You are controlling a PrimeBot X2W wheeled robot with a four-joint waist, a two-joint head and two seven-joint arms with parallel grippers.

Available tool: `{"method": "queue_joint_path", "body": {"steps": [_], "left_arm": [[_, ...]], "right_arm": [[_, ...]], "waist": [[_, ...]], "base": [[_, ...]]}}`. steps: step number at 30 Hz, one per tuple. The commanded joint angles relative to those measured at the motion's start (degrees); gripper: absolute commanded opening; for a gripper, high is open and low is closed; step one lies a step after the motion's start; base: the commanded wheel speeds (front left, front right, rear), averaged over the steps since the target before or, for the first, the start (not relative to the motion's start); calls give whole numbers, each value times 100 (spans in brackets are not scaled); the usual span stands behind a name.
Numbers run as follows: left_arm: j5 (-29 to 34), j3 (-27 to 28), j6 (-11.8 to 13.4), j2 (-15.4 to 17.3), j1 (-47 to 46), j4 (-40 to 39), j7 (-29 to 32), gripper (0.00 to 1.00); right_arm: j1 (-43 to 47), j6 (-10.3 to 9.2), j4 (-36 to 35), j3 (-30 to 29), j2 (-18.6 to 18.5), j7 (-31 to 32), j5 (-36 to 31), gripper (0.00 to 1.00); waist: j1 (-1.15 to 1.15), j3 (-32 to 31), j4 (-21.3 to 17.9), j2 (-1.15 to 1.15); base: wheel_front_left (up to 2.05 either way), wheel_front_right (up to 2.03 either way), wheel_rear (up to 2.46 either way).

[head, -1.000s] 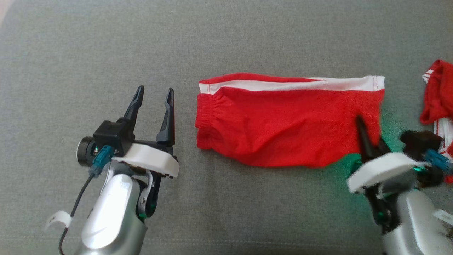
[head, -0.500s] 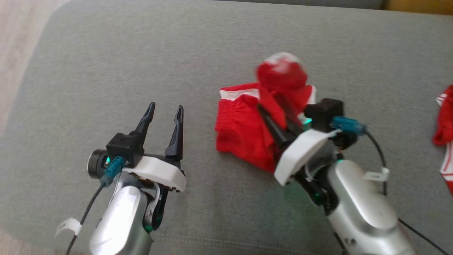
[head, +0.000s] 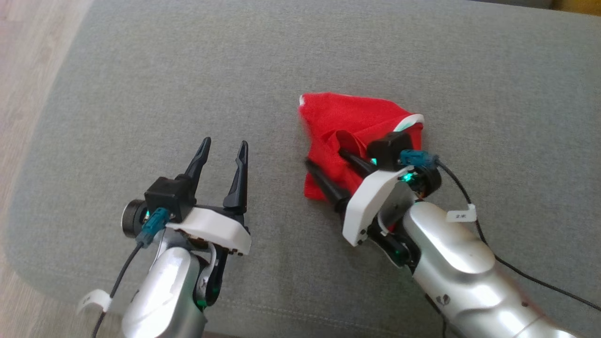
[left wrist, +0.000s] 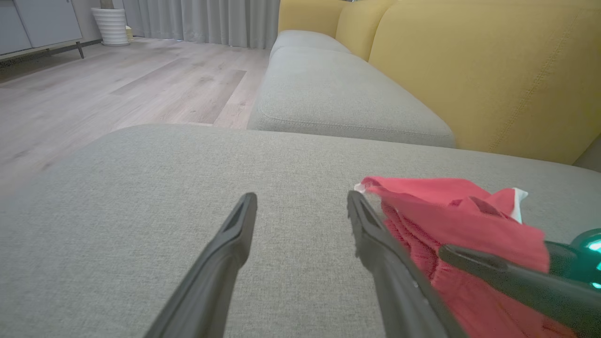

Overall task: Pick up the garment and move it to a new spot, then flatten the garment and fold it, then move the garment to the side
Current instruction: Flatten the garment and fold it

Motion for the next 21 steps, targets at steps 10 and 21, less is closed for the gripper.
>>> {"method": "queue_joint_path", "body": {"steps": [10, 21], "left_arm": [[95, 352, 102, 81, -87, -229, -30, 100], [276, 438, 161, 260, 41, -448, -30, 100]], "right_arm": [[6, 39, -1195, 104, 23, -745, -521, 100], [1507, 39, -2860, -2230, -241, -847, -1524, 100]], "waist": [[0, -135, -468, 0], [0, -390, -839, 0]], "base": [[0, 0, 0], [0, 0, 0]]}}
